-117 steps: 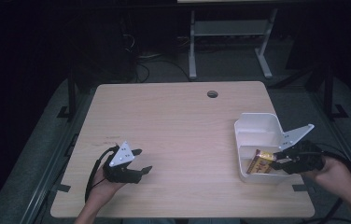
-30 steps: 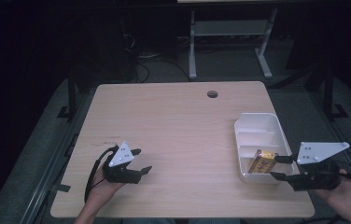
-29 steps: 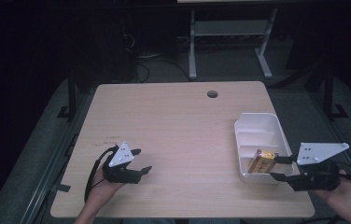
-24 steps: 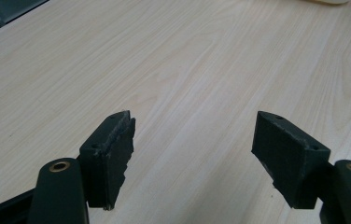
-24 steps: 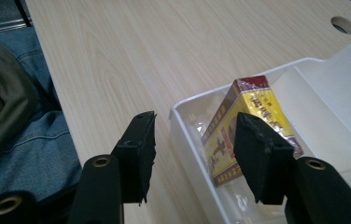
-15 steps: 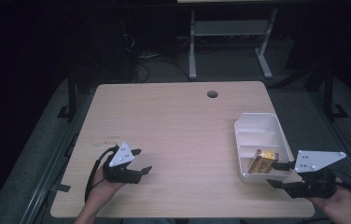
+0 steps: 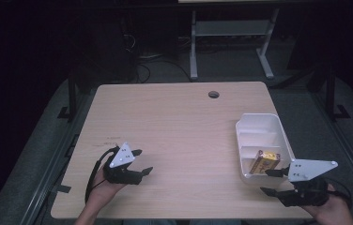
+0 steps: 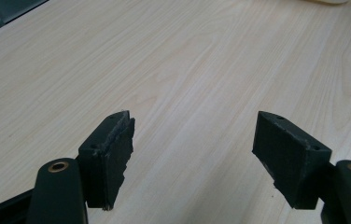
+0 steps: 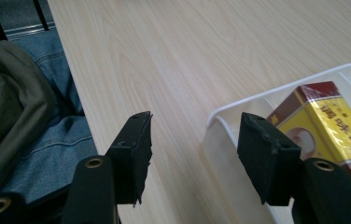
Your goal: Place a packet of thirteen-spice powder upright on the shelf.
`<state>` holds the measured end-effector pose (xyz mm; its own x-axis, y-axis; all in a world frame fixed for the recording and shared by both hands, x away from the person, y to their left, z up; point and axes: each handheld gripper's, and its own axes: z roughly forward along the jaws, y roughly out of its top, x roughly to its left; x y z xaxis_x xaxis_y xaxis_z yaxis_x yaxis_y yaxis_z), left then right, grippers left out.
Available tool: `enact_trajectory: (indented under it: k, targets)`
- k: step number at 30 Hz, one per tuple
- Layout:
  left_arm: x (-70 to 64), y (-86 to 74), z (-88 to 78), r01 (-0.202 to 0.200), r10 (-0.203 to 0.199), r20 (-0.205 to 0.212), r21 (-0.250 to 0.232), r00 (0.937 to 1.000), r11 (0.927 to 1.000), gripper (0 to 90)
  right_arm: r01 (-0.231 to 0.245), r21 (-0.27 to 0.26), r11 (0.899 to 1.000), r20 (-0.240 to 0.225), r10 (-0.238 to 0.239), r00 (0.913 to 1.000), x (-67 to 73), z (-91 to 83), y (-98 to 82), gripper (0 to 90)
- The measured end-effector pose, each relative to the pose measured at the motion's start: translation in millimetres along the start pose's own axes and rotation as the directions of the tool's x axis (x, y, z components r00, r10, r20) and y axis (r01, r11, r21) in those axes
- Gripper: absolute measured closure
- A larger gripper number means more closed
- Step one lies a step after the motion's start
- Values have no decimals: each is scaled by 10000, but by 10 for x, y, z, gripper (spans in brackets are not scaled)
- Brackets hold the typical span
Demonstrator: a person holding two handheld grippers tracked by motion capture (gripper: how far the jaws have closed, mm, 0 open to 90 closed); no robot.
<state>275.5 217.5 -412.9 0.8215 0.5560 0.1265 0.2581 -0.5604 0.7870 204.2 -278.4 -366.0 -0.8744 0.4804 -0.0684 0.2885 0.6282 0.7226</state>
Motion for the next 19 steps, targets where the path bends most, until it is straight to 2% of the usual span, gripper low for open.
enact_trajectory:
  k: [19]
  targets:
    - [-7, -2, 14, -41, 41, 37, 12, 10000, 10000, 275, 48, -176, 9998, -354, -54, 9994, 202, 280, -50, 410]
